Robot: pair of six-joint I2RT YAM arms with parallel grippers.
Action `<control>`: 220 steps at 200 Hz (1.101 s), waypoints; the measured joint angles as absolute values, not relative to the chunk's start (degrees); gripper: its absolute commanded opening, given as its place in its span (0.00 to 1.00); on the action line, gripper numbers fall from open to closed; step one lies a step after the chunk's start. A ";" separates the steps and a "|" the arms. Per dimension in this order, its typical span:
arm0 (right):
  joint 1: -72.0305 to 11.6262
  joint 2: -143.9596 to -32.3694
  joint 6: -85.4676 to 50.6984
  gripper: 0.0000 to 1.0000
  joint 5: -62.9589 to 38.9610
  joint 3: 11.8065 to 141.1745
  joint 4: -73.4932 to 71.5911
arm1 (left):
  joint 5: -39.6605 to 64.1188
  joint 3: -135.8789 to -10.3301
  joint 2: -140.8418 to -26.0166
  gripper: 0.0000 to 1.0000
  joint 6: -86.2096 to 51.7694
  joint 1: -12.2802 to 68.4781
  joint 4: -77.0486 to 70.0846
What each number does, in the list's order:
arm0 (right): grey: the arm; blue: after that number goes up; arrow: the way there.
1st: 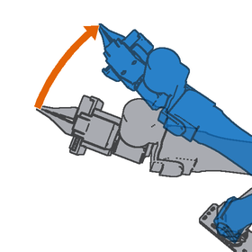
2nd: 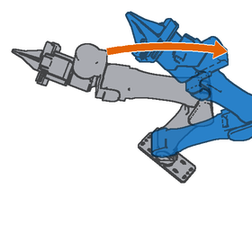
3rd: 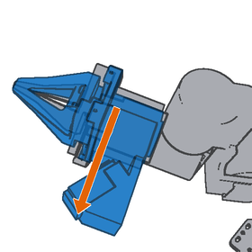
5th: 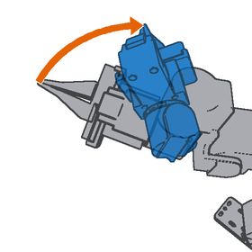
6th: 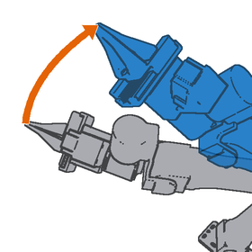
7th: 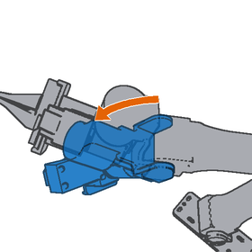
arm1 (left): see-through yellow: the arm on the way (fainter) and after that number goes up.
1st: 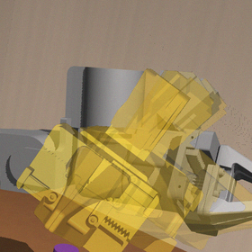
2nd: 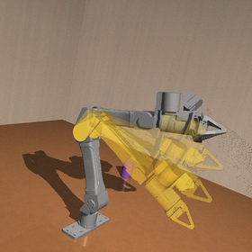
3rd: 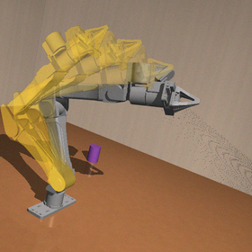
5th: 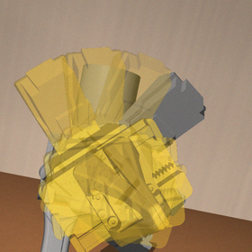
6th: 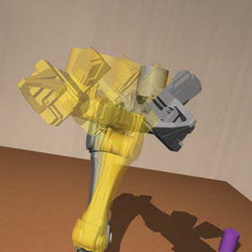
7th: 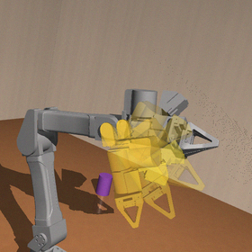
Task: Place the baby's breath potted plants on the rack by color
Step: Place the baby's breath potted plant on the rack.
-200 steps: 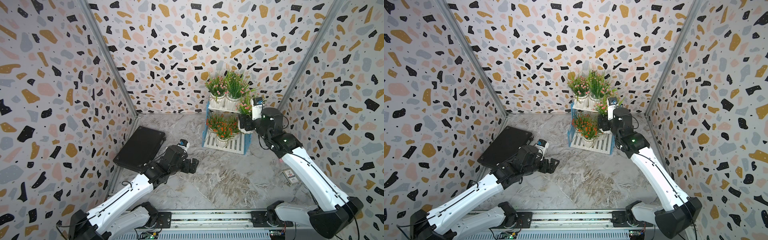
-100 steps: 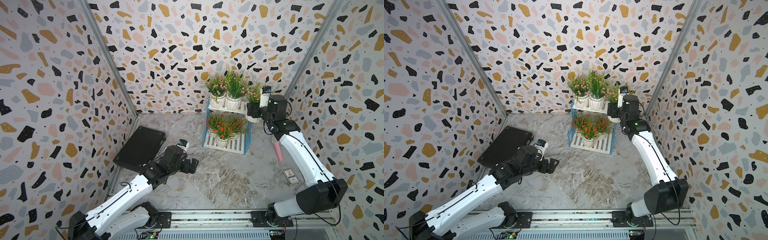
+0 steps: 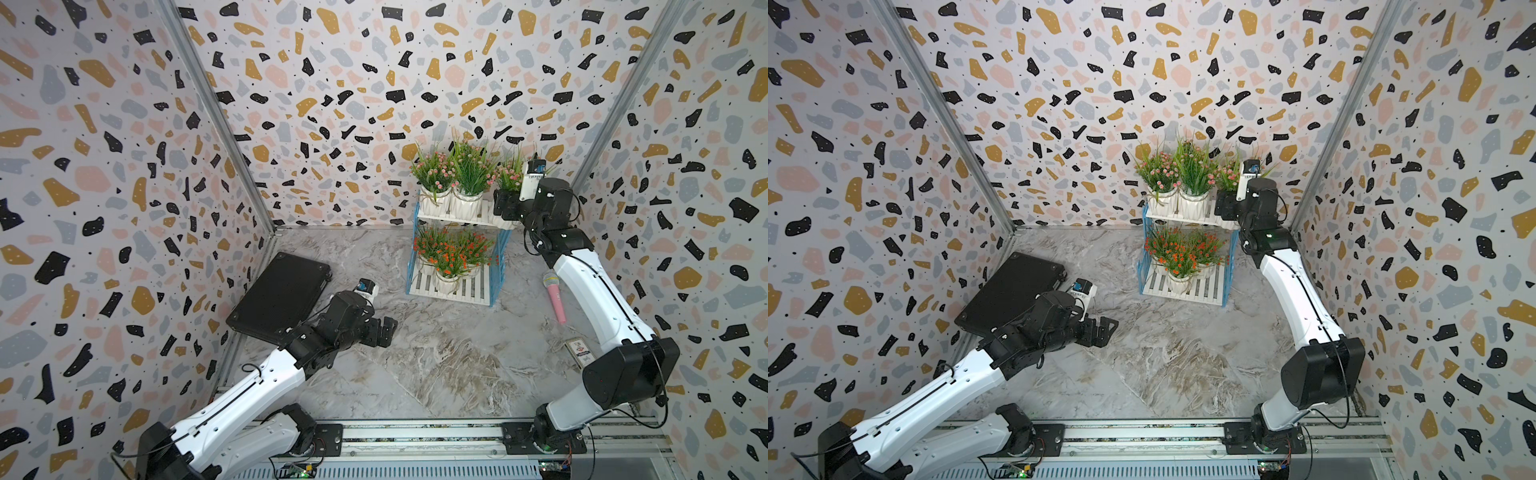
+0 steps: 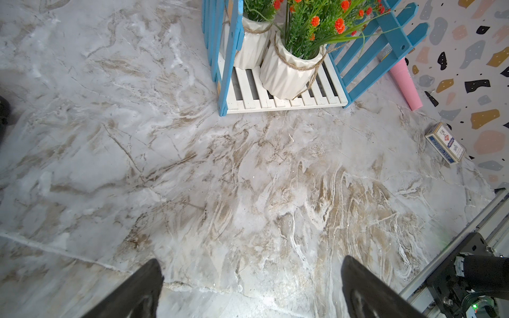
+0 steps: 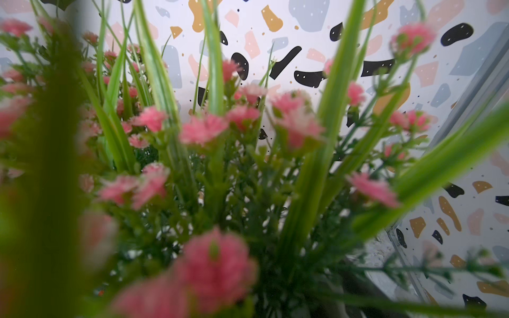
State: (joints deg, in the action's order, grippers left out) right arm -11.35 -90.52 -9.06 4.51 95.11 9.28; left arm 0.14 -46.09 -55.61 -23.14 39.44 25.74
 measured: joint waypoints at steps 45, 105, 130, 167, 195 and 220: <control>-11.09 -94.32 -9.08 0.73 4.49 100.20 8.69 | 0.14 -46.09 -55.79 0.99 -23.14 39.44 25.74; -10.98 -97.71 -9.21 0.73 4.49 101.54 7.51 | 0.14 -46.09 -56.38 0.99 -23.07 39.44 25.71; -10.87 -98.63 -9.21 0.74 4.47 101.54 6.26 | 0.14 -46.09 -56.49 0.99 -23.03 39.44 25.71; -10.76 -99.53 -9.23 0.74 4.38 101.51 5.26 | 0.12 -46.09 -56.60 0.99 -22.94 39.44 25.69; -10.74 -99.81 -9.43 0.76 3.95 101.47 4.99 | 0.12 -46.09 -56.66 0.99 -22.92 39.44 25.67; -10.72 -99.81 -9.63 0.76 3.33 100.92 4.21 | 0.14 -46.09 -57.10 0.99 -22.92 39.44 25.65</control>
State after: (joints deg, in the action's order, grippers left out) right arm -10.72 -99.81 -9.63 3.33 100.92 4.21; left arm 0.14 -46.09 -57.10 -22.92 39.44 25.65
